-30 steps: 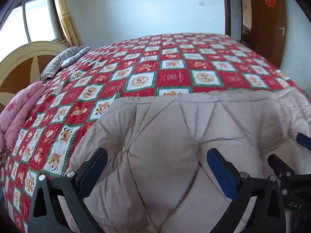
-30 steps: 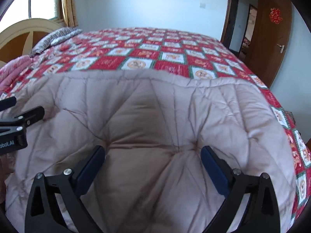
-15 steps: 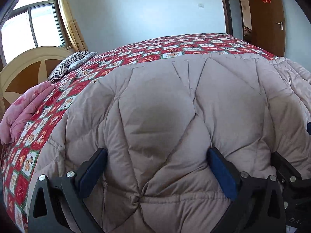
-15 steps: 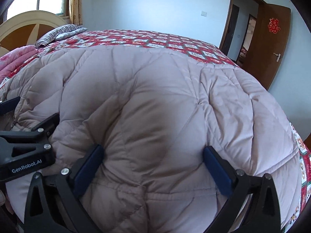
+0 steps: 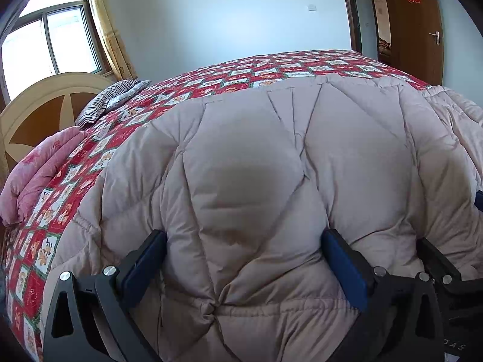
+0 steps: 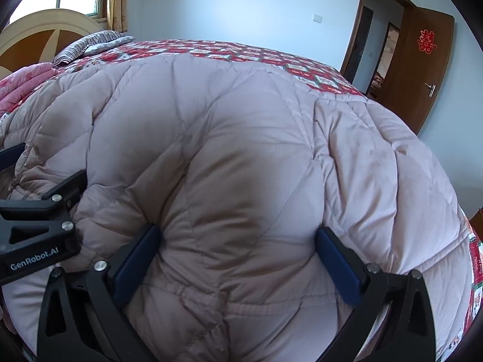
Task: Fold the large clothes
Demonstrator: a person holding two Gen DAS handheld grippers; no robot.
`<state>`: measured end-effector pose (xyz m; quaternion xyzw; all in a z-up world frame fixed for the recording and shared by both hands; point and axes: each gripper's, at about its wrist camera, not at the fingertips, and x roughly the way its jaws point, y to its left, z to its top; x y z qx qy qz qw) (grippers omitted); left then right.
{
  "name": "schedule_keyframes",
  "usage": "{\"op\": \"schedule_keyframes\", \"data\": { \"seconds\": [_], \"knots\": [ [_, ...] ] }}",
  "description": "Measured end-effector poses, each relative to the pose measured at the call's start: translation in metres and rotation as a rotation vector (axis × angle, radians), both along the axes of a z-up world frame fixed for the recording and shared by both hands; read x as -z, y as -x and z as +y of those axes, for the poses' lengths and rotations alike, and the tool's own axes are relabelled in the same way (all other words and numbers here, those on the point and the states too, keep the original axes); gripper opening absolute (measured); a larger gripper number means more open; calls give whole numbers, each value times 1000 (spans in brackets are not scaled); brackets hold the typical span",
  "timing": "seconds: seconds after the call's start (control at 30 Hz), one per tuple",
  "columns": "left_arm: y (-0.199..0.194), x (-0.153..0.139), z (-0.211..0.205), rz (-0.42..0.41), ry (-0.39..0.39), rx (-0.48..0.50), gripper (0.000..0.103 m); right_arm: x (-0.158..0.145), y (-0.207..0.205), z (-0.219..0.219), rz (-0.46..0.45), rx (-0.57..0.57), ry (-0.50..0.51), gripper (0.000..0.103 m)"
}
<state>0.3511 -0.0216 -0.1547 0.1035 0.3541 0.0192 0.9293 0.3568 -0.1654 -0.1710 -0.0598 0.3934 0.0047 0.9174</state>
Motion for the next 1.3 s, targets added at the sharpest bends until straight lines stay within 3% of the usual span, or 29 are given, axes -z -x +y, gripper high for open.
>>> {"op": "schedule_keyframes", "data": {
  "seconds": [0.2, 0.27, 0.33, 0.47, 0.53, 0.63, 0.77, 1.03, 1.17, 1.23, 1.3],
  "knots": [
    [20, -17, 11, 17, 26, 16, 102, 0, 0, 3, -4, 1, 14, 103],
    [39, -32, 24, -12, 42, 3, 102, 0, 1, 4, -8, 2, 19, 103],
    [64, -47, 43, -61, 56, -20, 102, -2, 3, 3, -15, 2, 10, 103],
    [102, -50, 100, -63, 103, -128, 102, -15, 30, -4, -49, 15, -40, 103],
    [112, -40, 129, -25, 148, -199, 102, -24, 50, -1, -95, 6, -66, 103],
    [123, -24, 158, 12, 300, -249, 102, -28, 75, 9, -155, -17, -43, 103],
    [117, -16, 155, 41, 436, -240, 102, -2, 67, 18, -67, -27, 23, 103],
    [86, -4, 125, 42, 434, -202, 102, 1, 63, 17, -60, -26, 47, 103],
    [69, 14, 143, 66, 573, -210, 102, 2, 65, 15, -78, -26, 26, 103],
    [67, 13, 144, 44, 598, -202, 98, 2, 66, 14, -79, -27, 23, 103],
    [65, 10, 140, 41, 602, -156, 74, 4, 67, 15, -77, -26, 29, 103]
  ]
}}
